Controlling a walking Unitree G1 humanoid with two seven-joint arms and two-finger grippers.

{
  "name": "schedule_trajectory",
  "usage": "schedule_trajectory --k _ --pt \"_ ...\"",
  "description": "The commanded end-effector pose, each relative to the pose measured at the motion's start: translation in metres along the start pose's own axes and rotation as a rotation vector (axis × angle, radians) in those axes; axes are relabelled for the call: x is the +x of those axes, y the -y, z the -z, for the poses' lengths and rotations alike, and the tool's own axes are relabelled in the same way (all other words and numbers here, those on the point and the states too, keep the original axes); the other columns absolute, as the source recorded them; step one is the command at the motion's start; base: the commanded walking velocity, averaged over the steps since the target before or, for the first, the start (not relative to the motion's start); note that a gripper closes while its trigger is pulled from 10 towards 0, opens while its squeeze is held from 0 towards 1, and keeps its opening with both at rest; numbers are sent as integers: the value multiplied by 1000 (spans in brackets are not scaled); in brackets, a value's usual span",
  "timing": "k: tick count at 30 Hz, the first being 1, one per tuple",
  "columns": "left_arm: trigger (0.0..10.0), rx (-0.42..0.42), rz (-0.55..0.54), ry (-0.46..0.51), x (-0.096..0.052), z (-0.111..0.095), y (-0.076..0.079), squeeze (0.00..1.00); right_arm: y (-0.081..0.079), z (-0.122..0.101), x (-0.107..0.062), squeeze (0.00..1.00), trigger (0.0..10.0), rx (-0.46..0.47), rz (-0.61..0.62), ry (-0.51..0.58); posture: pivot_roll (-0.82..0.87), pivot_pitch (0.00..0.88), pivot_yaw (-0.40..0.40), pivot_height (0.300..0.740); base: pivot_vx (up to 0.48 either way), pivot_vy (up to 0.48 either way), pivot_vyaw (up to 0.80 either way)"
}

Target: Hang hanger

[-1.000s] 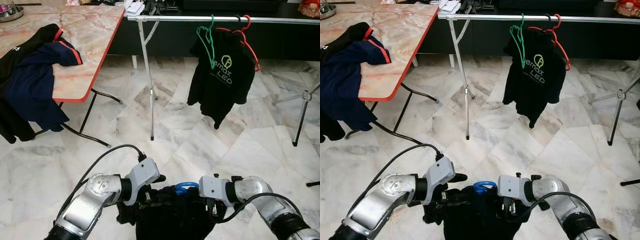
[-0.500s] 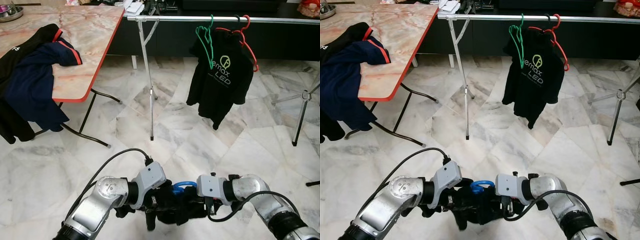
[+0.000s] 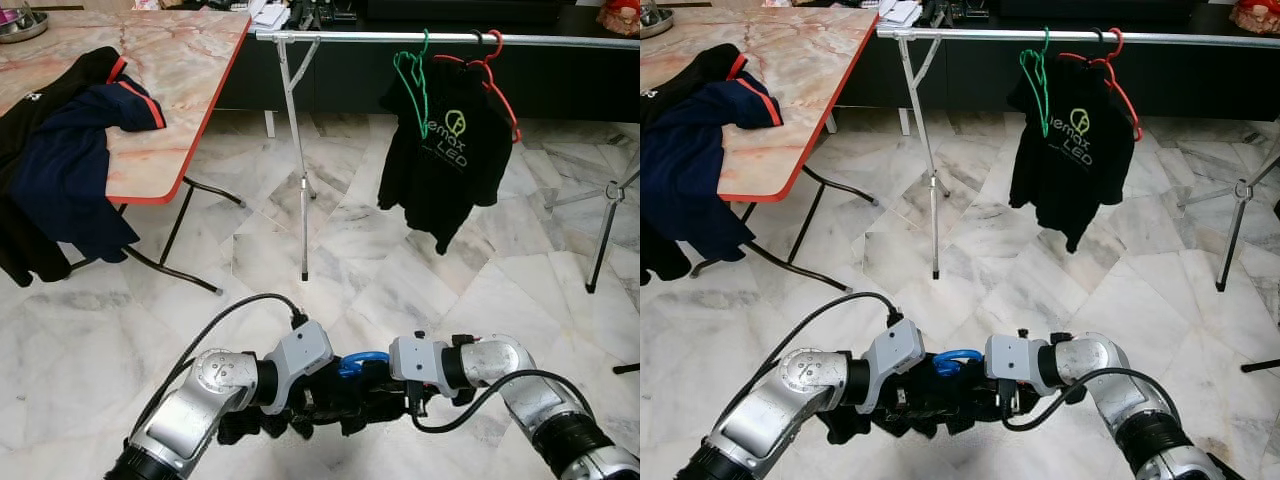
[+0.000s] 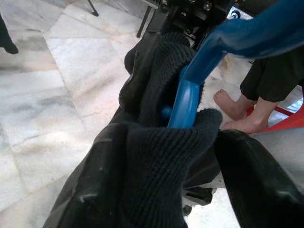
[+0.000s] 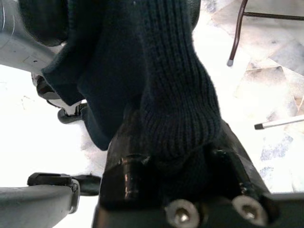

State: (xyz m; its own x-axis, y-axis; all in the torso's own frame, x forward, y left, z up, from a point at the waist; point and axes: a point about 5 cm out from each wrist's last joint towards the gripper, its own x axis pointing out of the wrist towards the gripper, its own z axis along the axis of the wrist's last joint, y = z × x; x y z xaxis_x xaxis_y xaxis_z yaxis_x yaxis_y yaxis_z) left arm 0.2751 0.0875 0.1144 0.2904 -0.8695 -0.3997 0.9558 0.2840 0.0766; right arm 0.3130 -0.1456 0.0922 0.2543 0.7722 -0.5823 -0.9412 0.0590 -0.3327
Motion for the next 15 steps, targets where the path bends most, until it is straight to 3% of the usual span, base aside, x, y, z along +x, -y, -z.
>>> schedule_trajectory --k 1,15 --pt "0 -4 43 -16 5 4 8 0 6 -13 -4 0 0 -13 46 83 -59 231 -26 740 0 0 0" --pt "0 -17 43 -8 3 4 7 0 7 -12 -5 0 0 8 57 84 -59 223 -19 740 0 0 0"
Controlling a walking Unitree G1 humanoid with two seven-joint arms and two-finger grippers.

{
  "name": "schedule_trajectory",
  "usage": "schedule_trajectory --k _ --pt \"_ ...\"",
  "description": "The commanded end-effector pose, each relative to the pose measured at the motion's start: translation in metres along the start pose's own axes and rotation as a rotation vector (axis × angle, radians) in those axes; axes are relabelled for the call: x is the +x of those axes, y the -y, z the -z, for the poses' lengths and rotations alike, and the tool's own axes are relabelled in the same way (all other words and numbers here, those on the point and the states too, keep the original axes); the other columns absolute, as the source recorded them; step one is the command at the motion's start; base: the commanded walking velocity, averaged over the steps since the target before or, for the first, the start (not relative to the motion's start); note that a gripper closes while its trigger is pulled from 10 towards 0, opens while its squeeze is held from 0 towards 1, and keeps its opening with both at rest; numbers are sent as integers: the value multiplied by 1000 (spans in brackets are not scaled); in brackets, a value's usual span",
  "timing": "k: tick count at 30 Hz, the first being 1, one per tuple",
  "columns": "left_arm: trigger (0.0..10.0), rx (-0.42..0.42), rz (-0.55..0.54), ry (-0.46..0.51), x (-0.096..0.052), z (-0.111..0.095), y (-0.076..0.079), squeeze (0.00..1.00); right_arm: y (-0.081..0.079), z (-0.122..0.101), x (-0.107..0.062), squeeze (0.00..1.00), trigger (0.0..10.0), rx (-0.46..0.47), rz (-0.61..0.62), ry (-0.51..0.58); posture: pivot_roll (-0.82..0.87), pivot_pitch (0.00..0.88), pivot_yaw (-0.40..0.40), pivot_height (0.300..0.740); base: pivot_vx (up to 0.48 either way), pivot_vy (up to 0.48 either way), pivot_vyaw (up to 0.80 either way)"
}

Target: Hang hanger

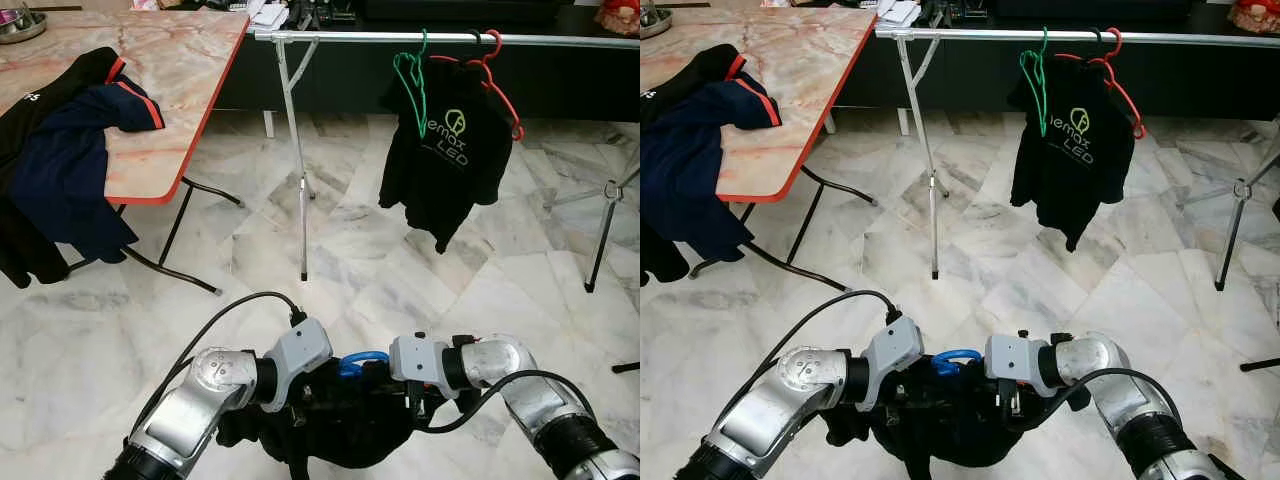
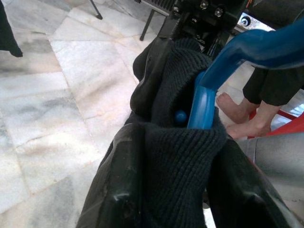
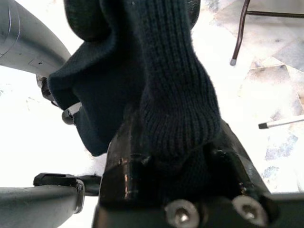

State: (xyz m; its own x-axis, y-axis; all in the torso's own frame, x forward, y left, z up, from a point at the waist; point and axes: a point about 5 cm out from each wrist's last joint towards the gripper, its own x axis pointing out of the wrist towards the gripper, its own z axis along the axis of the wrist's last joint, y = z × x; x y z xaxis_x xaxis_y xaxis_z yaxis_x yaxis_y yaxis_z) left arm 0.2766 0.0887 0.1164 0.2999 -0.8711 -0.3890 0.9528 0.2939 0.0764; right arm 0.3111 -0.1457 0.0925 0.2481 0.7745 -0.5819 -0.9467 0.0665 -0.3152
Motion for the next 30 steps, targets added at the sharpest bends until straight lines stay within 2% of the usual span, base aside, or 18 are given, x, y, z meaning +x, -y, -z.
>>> schedule_trajectory --k 1,23,24,25,26,28,29,30 --pt "0 -13 52 -19 4 6 9 0 8 -12 -5 0 0 -10 62 83 -59 223 -19 740 0 0 0" --pt "0 -9 60 -26 5 6 10 0 12 -9 -9 0 0 12 85 72 -69 197 -31 740 0 0 0" --pt "0 -17 56 -16 4 5 9 0 13 -10 -9 0 3961 7 88 69 -76 209 -32 740 0 0 0" --pt "0 -22 53 -10 4 5 9 0 14 -10 -9 0 3961 3 91 67 -76 209 -32 740 0 0 0" --pt "0 -25 51 -9 3 6 9 0 14 -11 -9 0 10000 9 97 72 -83 213 -29 740 0 0 0" --pt "0 -29 50 -18 2 9 10 0 15 -13 -8 0 10000 14 102 81 -83 216 -27 740 0 0 0" --pt "0 -32 48 -22 0 11 10 0 13 -13 -8 843 10000 21 96 86 -83 216 -27 740 0 0 0" --pt "0 -35 45 -22 -1 11 10 0 12 -13 -7 1000 10000 25 93 89 -78 221 -23 740 0 0 0"
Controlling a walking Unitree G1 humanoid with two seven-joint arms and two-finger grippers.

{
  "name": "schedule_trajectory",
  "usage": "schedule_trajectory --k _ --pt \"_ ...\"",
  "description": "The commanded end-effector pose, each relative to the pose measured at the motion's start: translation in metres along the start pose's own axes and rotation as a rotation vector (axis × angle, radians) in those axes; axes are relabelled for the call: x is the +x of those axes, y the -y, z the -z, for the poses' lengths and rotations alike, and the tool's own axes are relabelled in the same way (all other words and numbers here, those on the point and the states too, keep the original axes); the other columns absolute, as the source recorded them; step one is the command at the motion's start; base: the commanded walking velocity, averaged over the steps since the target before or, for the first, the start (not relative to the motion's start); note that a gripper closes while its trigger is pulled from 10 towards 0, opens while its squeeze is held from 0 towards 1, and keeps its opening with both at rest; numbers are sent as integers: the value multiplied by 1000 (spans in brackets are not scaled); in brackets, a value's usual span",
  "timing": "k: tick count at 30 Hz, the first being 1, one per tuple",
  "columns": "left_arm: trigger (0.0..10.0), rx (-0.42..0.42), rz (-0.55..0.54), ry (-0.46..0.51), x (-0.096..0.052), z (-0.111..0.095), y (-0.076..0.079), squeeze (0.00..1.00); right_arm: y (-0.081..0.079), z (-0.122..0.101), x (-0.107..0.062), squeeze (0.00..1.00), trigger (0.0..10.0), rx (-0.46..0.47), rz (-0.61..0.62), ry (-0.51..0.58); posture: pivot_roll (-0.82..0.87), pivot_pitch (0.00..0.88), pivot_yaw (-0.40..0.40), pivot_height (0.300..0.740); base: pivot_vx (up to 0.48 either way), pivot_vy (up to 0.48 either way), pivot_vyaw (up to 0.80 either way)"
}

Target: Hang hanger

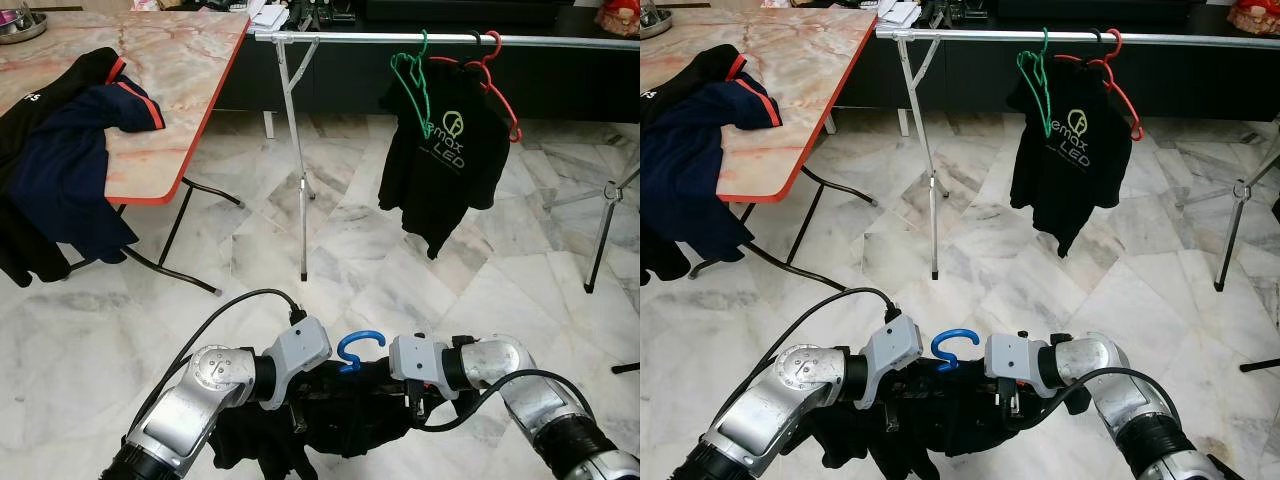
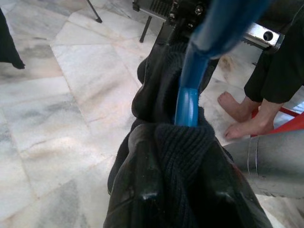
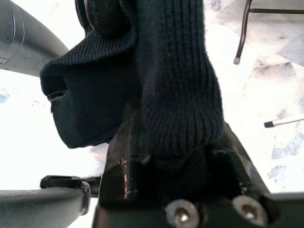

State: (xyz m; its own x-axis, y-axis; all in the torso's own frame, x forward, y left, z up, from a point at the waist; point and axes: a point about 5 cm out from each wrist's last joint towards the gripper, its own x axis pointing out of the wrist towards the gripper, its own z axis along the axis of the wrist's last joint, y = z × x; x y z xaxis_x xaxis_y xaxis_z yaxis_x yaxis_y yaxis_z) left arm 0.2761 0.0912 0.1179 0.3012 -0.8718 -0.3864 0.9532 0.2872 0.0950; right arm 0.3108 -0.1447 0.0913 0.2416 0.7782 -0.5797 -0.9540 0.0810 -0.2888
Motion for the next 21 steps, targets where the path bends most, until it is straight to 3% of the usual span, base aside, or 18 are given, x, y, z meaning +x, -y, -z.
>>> schedule_trajectory --k 1,10,14,21 --pt "0 -56 43 -24 1 11 9 0 12 -13 -9 1000 10000 -4 96 85 -78 221 -23 740 0 0 0" --pt "0 -60 26 -40 -5 14 6 0 12 -14 -8 1000 10000 4 78 87 -66 228 -11 740 0 0 0" --pt "0 -69 1 -50 -9 18 5 0 6 -10 -12 1000 10000 22 -12 60 -60 227 -14 740 0 0 0" --pt "0 -75 -11 -70 -9 23 5 0 8 -10 -17 1000 10000 21 -33 44 -61 227 -16 740 0 0 0"
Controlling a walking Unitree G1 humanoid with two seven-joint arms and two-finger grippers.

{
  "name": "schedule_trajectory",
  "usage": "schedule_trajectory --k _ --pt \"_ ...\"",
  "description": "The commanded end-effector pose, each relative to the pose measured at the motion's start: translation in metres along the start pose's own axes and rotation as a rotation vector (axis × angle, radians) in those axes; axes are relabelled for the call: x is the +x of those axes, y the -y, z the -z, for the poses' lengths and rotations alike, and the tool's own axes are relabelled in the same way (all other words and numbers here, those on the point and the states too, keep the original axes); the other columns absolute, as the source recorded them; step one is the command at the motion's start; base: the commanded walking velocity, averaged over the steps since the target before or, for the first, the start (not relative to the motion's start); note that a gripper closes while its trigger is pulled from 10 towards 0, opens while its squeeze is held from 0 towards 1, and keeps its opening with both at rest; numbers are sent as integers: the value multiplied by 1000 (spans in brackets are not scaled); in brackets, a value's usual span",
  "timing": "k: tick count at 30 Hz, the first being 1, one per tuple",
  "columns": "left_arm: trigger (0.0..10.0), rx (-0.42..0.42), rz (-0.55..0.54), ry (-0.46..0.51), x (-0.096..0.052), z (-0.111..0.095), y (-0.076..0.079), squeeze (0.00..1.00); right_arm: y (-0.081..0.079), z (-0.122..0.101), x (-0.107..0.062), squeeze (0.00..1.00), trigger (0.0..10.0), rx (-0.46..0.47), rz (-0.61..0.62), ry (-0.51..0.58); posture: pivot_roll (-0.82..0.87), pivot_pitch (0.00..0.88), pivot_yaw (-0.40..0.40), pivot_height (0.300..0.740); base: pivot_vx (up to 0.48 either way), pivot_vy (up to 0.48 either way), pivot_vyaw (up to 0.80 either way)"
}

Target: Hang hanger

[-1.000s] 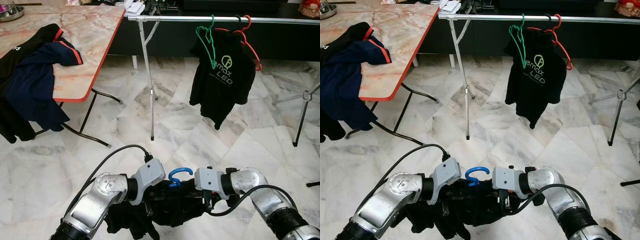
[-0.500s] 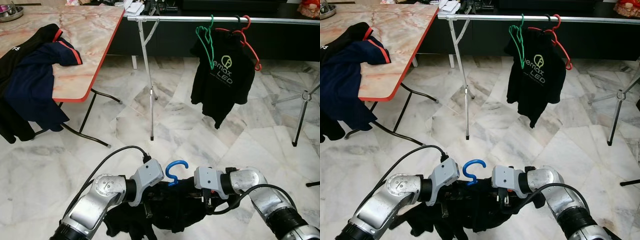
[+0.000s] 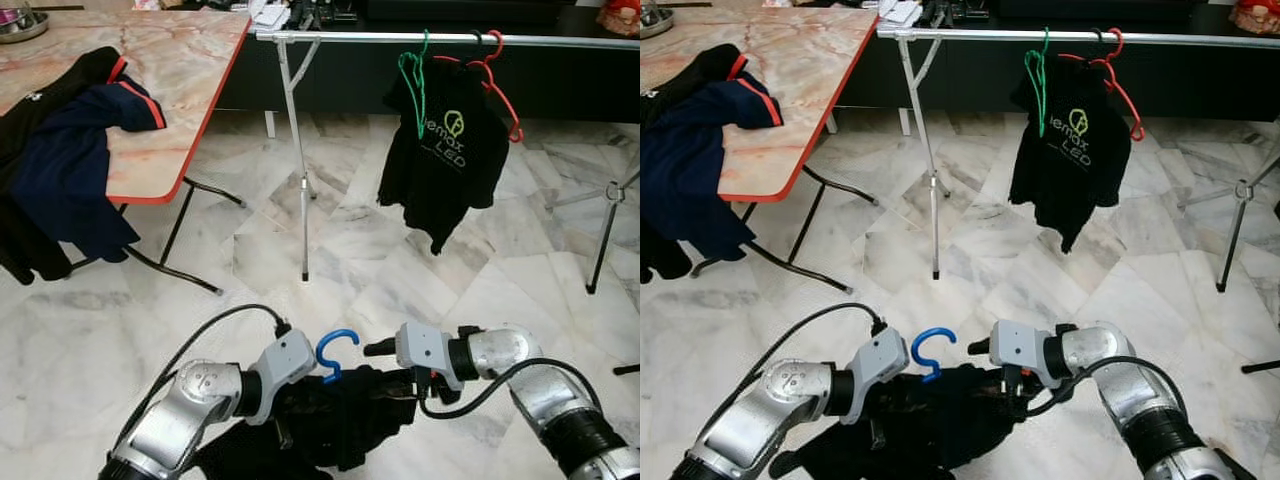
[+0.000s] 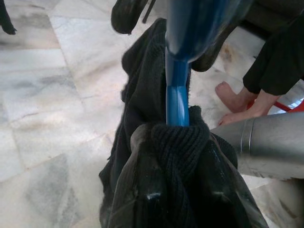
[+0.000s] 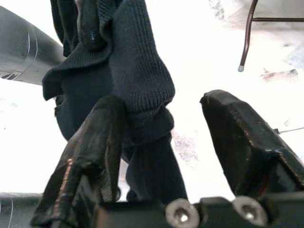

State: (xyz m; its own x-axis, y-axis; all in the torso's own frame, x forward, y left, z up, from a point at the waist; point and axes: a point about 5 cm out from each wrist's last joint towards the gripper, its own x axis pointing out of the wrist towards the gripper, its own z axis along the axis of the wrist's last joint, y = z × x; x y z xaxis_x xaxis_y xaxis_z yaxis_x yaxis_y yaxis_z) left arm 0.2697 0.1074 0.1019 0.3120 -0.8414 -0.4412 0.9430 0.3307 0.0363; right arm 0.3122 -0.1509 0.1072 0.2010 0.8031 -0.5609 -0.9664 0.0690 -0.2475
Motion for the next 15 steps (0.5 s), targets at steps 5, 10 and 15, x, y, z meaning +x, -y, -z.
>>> schedule_trajectory --k 5,10,15 --pt "0 -10 -7 -12 0 5 2 0 2 -4 -5 1000 10000 1 -2 11 -61 226 -17 740 0 0 0" --pt "0 -12 -30 -24 0 9 1 0 1 -4 -8 1000 10000 7 -23 2 -62 228 -14 740 0 0 0" --pt "0 -7 -65 -49 -1 16 -2 0 5 -5 -14 1000 10000 3 -5 -6 -66 227 -14 740 0 0 0"
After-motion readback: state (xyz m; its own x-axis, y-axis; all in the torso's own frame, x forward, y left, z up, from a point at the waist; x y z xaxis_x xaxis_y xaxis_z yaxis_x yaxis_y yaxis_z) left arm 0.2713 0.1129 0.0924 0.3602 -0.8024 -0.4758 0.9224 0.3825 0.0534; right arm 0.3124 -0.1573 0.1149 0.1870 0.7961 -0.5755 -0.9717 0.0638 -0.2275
